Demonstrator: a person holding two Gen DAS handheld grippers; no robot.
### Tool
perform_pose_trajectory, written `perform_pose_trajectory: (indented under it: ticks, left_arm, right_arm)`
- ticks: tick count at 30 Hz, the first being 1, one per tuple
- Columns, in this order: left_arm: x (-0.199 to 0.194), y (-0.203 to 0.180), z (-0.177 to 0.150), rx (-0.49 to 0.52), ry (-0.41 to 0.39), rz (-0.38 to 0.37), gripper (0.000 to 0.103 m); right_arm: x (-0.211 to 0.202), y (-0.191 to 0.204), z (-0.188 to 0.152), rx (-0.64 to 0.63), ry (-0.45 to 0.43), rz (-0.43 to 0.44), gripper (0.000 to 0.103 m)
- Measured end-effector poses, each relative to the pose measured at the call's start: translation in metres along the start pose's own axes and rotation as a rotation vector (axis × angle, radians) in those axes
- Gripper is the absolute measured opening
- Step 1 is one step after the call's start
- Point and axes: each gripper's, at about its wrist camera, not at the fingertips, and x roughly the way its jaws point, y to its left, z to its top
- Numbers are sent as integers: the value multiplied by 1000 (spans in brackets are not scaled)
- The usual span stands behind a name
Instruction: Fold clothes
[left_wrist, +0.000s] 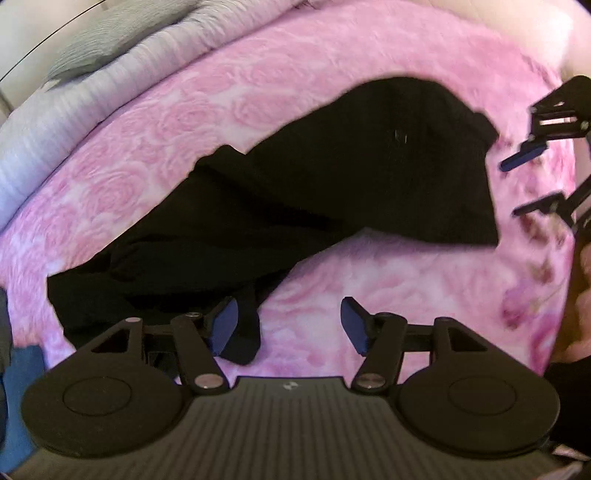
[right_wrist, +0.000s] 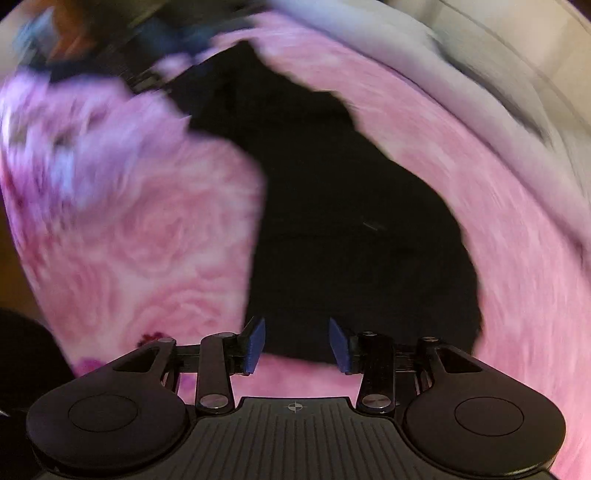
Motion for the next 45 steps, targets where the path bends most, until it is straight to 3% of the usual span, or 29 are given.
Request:
perform_pose_trajectory:
  ticks: [2,6,7,8,10,19,23,26,31,35,41,45]
  left_arm:
    - [10,3,-4,12,1,18,58]
    - [20,17,-12,8,7,53,58]
    - [23,20,-14,7,8,62,58]
    - [23,23,-15,2,9,71,58]
    - [21,29,-17,-12,10,91,63]
    - [20,42,1,51,-25,147,64]
    - [16,46,21,66,-66,146,64]
    - [12,42,47,90,-111,133,64]
    - [11,24,103,113,-186,100,64]
    - [17,5,152,92,-222,92,64]
    - [49,-26,213,12,-187,92,64]
    - [72,-46,240,-24,-138,112,64]
  right_arm:
    - [34,15,-2,-46,29,11,53]
    - [49,7,-4,-68,23,-32,53]
    - [51,5,-5,-73,20,-44,39]
    - [54,2,-5,-77,17,-56,12]
    - [59,-3,-6,-85,11,-80,11]
    - [-81,-152,7,154,-76,-321,8]
    - [-101,-225,15,156,-78,-386,7]
    - [-100,-269,27,127,-77,-409,6]
    - [-76,-310,45,100,-87,-396,5]
    - [-73,-356,44,80,-110,-377,5]
    - [-55,-450,5,70,-86,-356,5]
    - [-10,-516,-18,106,-34,-344,6]
